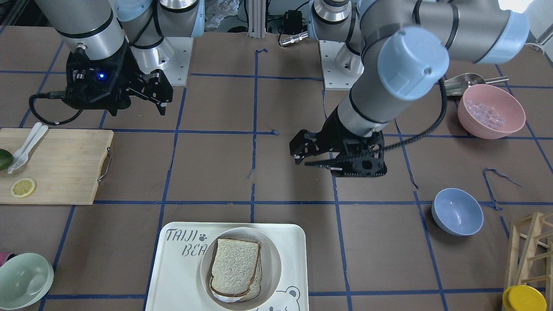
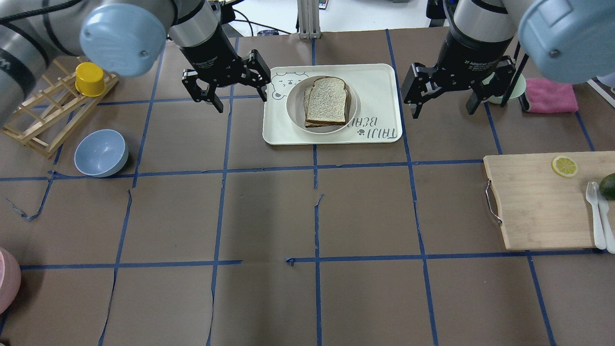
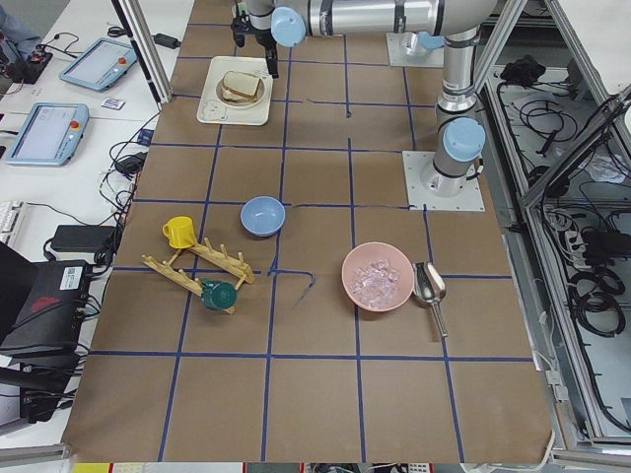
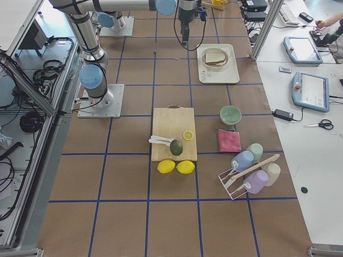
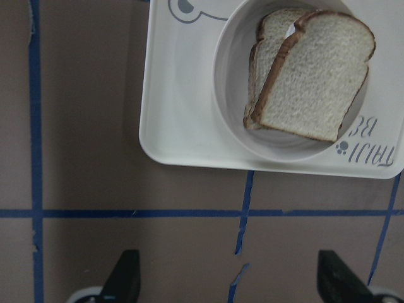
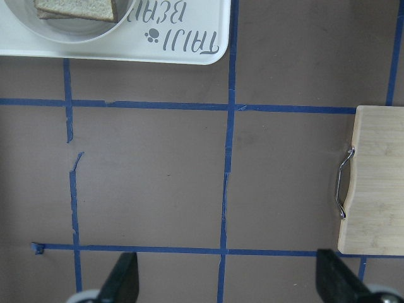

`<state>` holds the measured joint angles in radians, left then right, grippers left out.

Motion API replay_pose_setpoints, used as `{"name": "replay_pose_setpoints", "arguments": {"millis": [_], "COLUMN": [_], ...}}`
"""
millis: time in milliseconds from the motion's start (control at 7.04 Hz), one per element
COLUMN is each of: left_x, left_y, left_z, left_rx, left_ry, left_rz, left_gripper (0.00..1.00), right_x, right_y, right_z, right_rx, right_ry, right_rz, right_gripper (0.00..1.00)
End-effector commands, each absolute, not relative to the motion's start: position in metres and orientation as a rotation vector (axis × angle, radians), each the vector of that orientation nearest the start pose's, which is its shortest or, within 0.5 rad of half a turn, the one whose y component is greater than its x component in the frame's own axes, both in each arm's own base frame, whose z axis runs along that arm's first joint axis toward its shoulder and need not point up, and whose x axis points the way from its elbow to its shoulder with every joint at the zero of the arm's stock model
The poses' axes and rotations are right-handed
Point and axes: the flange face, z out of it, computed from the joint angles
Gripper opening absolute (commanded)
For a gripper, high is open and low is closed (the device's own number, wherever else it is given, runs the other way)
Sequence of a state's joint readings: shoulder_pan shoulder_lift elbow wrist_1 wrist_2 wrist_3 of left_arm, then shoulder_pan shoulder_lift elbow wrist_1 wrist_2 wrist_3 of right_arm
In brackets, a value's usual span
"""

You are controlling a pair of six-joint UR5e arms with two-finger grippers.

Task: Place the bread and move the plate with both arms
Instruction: 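Open the left gripper and lift it away from the plate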

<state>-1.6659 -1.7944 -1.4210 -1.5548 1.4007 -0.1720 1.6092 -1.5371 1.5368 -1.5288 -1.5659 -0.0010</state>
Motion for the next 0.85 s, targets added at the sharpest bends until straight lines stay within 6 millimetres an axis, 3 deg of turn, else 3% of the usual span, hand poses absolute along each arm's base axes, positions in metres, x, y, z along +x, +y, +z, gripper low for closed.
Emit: {"name": "replay_pose_setpoints", "arguments": {"millis": [0,142,710], "left_x": [-0.185,-0.182,-0.181], "left_y": [-0.525,-0.519,-0.513], "left_z": [0.5,0.508,0.507], "left_rx": [-0.076,-0.015,-0.016], "left_ry": [3.18,3.16,3.172], "left_rz": [0.0,-0.031,-0.044], "left_gripper": [1.0,1.0,1.0], "right_x": [0.153,0.153,0.153], "right_y": [-0.496,-0.496,-0.493], "right_z": [0.484,0.484,0.486], "right_rx": [-0.065,-0.067,-0.065], "right_ry": [3.136,3.135,3.136], "right_rz": [0.065,0.065,0.063], "right_gripper": [1.0,1.0,1.0]}}
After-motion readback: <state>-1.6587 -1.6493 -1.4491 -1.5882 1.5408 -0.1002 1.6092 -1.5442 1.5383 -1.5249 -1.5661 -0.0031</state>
